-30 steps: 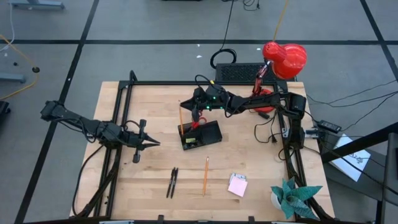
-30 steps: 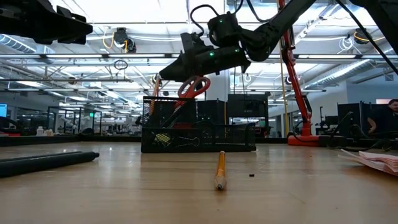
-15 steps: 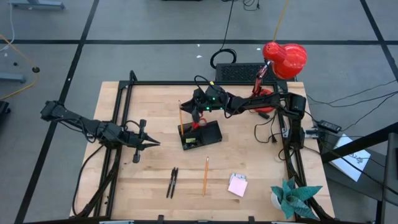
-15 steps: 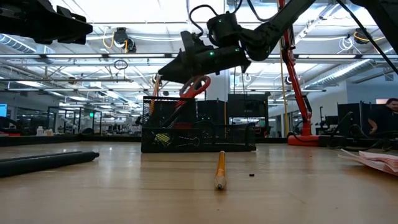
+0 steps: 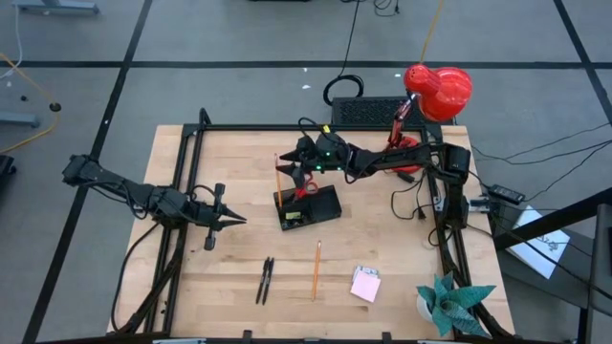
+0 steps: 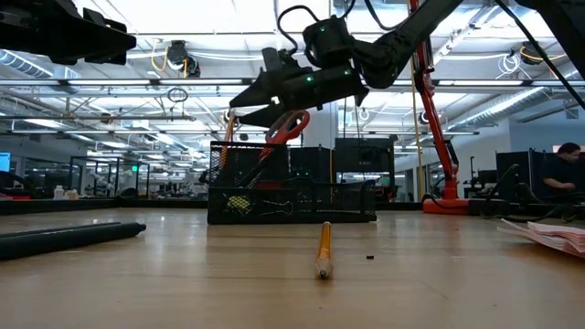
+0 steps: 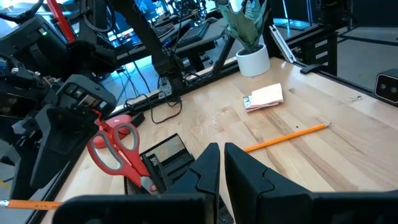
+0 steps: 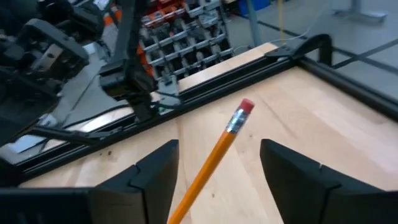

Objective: Pick and place office supplies into organizer
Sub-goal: Put the orange pencil into the desk organizer

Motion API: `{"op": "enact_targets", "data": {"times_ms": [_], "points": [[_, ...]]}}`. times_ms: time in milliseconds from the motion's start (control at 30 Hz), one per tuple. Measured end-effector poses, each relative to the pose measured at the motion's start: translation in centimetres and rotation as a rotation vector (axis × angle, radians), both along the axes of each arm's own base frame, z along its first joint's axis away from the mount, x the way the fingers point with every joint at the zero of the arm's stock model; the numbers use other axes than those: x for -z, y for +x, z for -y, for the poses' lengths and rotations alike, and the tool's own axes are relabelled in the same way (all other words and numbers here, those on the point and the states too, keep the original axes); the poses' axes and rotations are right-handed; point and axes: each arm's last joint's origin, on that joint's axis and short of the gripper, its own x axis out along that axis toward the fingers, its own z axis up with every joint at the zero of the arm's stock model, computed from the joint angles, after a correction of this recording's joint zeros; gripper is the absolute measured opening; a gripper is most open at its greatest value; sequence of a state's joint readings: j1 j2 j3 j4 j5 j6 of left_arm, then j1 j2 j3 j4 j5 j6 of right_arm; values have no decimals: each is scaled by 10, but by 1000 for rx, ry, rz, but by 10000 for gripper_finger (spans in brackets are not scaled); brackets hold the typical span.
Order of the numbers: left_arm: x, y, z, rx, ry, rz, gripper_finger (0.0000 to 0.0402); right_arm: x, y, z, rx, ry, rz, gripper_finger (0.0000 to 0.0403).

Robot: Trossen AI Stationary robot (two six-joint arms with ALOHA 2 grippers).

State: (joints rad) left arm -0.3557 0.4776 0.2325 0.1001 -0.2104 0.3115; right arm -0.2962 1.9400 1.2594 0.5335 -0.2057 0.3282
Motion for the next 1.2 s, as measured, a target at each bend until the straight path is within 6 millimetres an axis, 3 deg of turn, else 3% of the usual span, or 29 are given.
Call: {"op": "enact_targets", "data": {"times_ms": [433,800,1000,1200], "points": [[0,0,0,0,-1,1,31,-8,7,-5,89,-83,-31,226],[0,0,0,0,1,1,31,11,16,-1,110,-54,-76,228],[0,0,0,0,1,-3,31,11,24,0,62,-57,-69,227],[2,0,0,0,7,-18,31,10,24,-1,44,-81,-66,174]]}}
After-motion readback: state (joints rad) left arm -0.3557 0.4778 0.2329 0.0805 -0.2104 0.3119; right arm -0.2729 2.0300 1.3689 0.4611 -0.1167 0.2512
